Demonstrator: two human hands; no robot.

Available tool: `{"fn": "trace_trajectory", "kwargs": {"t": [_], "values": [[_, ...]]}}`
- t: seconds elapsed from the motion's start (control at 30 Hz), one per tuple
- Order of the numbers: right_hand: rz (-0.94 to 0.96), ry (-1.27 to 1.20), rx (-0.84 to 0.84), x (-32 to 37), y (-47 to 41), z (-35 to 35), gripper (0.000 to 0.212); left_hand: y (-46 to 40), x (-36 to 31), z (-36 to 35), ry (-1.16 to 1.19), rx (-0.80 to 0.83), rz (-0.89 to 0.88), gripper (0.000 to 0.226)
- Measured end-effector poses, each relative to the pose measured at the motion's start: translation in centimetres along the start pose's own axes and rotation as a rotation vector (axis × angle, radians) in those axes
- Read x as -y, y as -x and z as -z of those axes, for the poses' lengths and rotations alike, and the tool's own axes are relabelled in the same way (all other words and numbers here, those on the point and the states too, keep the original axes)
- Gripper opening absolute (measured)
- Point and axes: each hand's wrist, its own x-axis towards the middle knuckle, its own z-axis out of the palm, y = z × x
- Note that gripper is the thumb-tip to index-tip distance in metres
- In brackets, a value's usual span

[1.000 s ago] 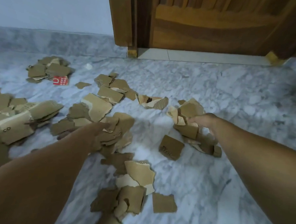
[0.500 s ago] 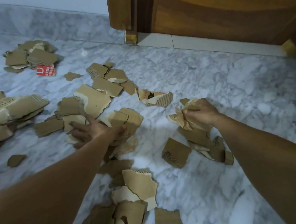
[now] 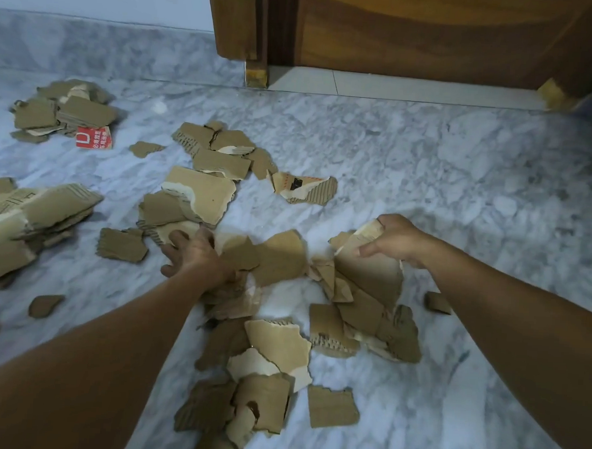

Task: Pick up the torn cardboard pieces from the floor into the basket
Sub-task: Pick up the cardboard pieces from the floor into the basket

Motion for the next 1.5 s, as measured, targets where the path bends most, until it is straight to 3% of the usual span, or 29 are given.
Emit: {"fn": "trace_trajectory", "kwargs": {"t": [0.1,0.33,0.4,0.5,0.57,0.7,0.83,0.97,1.1,1.27,1.5], "values": [[-0.036,-0.153,-0.04,-0.5,2.0,0.8,0.08,1.7,0.2,0.1,-0.042,0.022,-0.02,0.053],[-0.068,-0.474,0.061,-1.7,7.4,0.4,0.041,5.6,2.0,-0.1,-0.033,0.041,-0.015,0.085],[-0.055,-0.339,0.046,-2.4,8.2,-1.4,0.043,6.2,2.8,-0.3,-0.04,0.072,-0.04,0.094],[-0.106,0.211,0.002,-3.3,8.7,-3.9,0.074,7.5,3.8,-1.0,-0.111,0.089,-0.095,0.112],[-0.154,0.36,-0.035,-3.5,9.1,-5.4,0.092,8.6,4.1,-1.6,-0.152,0.129,-0.118,0.125],[-0.17,0.335,-0.081,-2.9,10.6,-8.1,0.111,10.7,5.4,-3.0,-0.325,0.103,-0.248,0.124],[-0.16,0.107,-0.116,-2.5,11.3,-8.6,0.103,11.7,5.5,-4.1,-0.333,0.053,-0.255,0.129],[-0.136,-0.025,-0.101,-2.9,11.8,-9.4,0.083,12.3,4.9,-4.3,-0.199,0.097,-0.181,0.098],[-0.132,-0.166,-0.17,-3.6,12.3,-10.9,0.07,12.2,5.2,-4.3,-0.026,0.166,-0.182,0.083],[-0.152,-0.256,-0.258,-3.5,13.1,-12.7,0.077,12.8,4.7,-2.7,0.471,0.473,-0.055,0.079],[-0.129,-0.335,-0.241,-3.0,13.6,-12.0,0.071,14.7,5.4,-3.7,0.637,0.348,-0.012,0.088]]}}
